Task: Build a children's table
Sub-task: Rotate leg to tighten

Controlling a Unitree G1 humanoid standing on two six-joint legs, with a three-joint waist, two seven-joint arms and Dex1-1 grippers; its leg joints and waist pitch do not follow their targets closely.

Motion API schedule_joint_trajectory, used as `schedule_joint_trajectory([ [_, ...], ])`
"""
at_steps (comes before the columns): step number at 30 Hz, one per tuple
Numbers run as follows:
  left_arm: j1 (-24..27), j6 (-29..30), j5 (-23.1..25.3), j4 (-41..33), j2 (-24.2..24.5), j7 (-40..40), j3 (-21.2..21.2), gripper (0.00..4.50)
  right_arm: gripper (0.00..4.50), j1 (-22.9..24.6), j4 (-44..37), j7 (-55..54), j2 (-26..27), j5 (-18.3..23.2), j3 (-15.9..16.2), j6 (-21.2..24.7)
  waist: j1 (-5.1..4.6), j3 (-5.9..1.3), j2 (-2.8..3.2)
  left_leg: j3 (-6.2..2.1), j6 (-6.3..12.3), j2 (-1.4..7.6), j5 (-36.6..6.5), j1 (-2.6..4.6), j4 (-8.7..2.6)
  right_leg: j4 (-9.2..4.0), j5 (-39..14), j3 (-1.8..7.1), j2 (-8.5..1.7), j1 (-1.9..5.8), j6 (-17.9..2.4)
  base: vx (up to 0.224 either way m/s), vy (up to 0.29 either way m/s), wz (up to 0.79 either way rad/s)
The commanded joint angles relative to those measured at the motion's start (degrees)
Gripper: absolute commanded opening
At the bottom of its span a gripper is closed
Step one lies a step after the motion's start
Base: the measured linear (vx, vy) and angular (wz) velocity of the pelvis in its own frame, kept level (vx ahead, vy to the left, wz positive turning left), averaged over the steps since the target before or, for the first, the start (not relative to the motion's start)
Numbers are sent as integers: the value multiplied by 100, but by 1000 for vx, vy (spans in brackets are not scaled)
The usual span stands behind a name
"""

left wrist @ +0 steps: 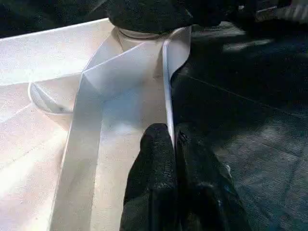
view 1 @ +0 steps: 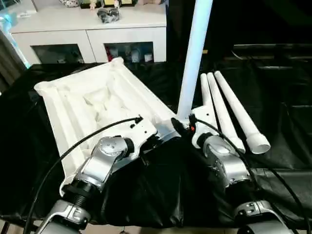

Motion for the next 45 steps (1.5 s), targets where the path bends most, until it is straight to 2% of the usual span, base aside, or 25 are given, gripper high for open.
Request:
schedule_joint_trajectory([
  [1,-139,-216,-15,-234,-199,-62,-350,0,330,-1,211,458,414,100,341,149,10,-281,-37,-68,188,166,-1407,-51,-457,-525,-1753,281,-331,233,-964,0,0,0],
  [8,-30,-412,-70,-377,91,-489,-369,0,388,3,196,639,126,-39,383,-238,3,-292,-33,-69,219,176,-1360,-62,-460,-501,-1584,286,-340,249,-1033,0,0,0],
  [10,40,-529,-176,-407,301,-762,-285,0,388,56,52,922,-178,-94,414,-424,4,-325,-14,-62,268,177,-1150,-70,-429,-461,-1178,286,-332,253,-1142,0,0,0],
  [12,52,-558,-208,-408,339,-827,-268,0,388,75,8,1014,-235,-86,423,-434,35,-365,-1,-49,376,176,-837,-73,-381,-400,-638,287,-317,248,-1273,0,0,0],
  [13,66,-610,-214,-401,401,-897,-267,0,388,111,-67,1164,-311,-76,456,-440,64,-386,3,-33,474,181,-559,-64,-345,-350,-194,294,-308,232,-1390,0,0,0],
  [14,70,-641,-207,-391,434,-927,-273,0,388,129,-101,1263,-348,-72,469,-445,86,-391,2,-29,564,178,-402,-73,-327,-304,182,289,-287,227,-1496,0,0,0],
  [15,87,-641,-265,-401,472,-1014,-245,0,388,199,-219,1534,-451,-59,559,-451,93,-378,1,-29,612,178,-451,-87,-336,-299,228,280,-294,241,-1526,0,0,0],
  [17,120,-658,-406,-419,570,-1236,-179,0,388,367,-501,2179,-695,-8,757,-437,113,-372,-1,-22,647,183,-587,-82,-333,-312,144,276,-300,256,-1504,0,0,0],
  [19,127,-669,-460,-422,612,-1330,-157,0,388,428,-610,2402,-784,34,811,-400,111,-364,-23,-26,661,185,-632,-113,-342,-312,53,277,-311,278,-1480,0,0,0],
  [20,142,-703,-601,-448,738,-1617,-117,0,388,587,-938,2916,-990,204,920,-238,115,-359,-67,-18,661,182,-701,-98,-344,-336,-100,275,-309,277,-1462,0,0,0],
  [24,159,-667,-788,-481,885,-1949,-44,0,388,752,-1279,3428,-1235,324,1086,-112,136,-324,-55,-19,583,198,-924,-100,-375,-388,-730,280,-316,262,-1338,0,0,0],
  [26,159,-776,-869,-429,1058,-2222,-49,0,360,828,-1441,3771,-1397,429,1197,-58,131,-316,-55,-18,548,204,-977,-94,-382,-408,-870,290,-318,249,-1302,0,0,0],
  [27,159,-776,-869,-429,1058,-2222,-49,0,353,828,-1441,3771,-1397,429,1197,-58,141,-321,-81,-18,547,202,-976,-85,-384,-408,-941,290,-316,254,-1279,0,0,0],
  [35,114,-953,-958,-165,1549,-2983,-94,0,284,934,-1874,4560,-1715,535,1394,164,187,-349,-66,-17,624,208,-654,-91,-353,-333,-467,285,-305,243,-1396,0,0,0],
  [39,73,-1018,-930,-54,1623,-3120,-106,0,279,935,-1958,4727,-1790,566,1476,250,220,-346,-69,-9,615,210,-693,-83,-351,-336,-497,292,-315,238,-1398,0,0,0],
  [42,-19,-1070,-932,117,1625,-3169,-103,0,278,938,-2015,4846,-1824,565,1562,338,245,-336,-61,-9,510,210,-827,-66,-365,-364,-750,297,-314,228,-1342,0,0,0],
  [45,-51,-1064,-927,181,1583,-3113,-88,0,278,941,-1995,4805,-1785,529,1573,349,249,-342,-64,-13,460,211,-814,-73,-363,-356,-721,300,-326,240,-1344,0,0,0],
])
